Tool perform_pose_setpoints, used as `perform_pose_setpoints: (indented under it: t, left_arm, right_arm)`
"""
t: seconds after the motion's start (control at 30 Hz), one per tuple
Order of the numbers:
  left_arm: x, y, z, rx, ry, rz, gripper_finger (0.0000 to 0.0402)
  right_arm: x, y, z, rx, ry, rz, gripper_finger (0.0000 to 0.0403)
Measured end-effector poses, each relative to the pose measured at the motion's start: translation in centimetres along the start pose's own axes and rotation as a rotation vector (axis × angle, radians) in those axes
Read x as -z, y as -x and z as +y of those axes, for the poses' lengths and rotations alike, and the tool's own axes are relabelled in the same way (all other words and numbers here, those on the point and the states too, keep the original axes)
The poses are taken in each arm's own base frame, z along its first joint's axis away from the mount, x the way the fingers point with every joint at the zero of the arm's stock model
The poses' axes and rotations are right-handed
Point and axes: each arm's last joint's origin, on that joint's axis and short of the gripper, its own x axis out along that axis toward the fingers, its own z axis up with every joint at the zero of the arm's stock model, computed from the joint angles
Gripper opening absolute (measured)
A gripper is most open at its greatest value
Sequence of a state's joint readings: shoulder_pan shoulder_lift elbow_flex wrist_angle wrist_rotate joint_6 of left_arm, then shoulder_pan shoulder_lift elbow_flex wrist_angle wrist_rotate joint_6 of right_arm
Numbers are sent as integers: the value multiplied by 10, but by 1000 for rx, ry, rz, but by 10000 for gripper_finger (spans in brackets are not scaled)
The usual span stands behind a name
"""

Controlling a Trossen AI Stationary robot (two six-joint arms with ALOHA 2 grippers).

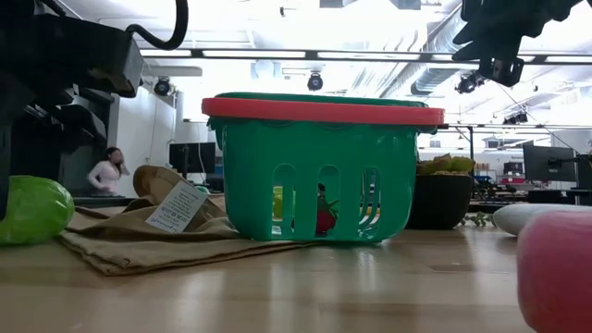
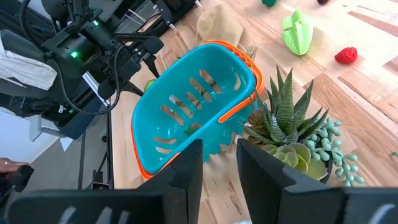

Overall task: Pick and placing Produce into tupperware
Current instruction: Put the green cabbage into the green basket

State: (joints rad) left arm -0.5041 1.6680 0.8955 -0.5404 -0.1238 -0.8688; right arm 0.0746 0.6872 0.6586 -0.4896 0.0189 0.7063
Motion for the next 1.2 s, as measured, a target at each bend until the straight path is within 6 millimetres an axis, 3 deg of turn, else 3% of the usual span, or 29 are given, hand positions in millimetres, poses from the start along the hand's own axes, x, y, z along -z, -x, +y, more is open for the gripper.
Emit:
perform_pose_setpoints:
  t: [0.77, 1.2]
  left_arm:
    - [0, 1, 0, 5, 5, 4, 236]
    - [-15, 20, -15, 55, -8, 7, 236]
  right_arm:
    - [0, 0, 0, 0, 0, 0, 90]
    - [0, 0, 0, -1, 0, 0, 90]
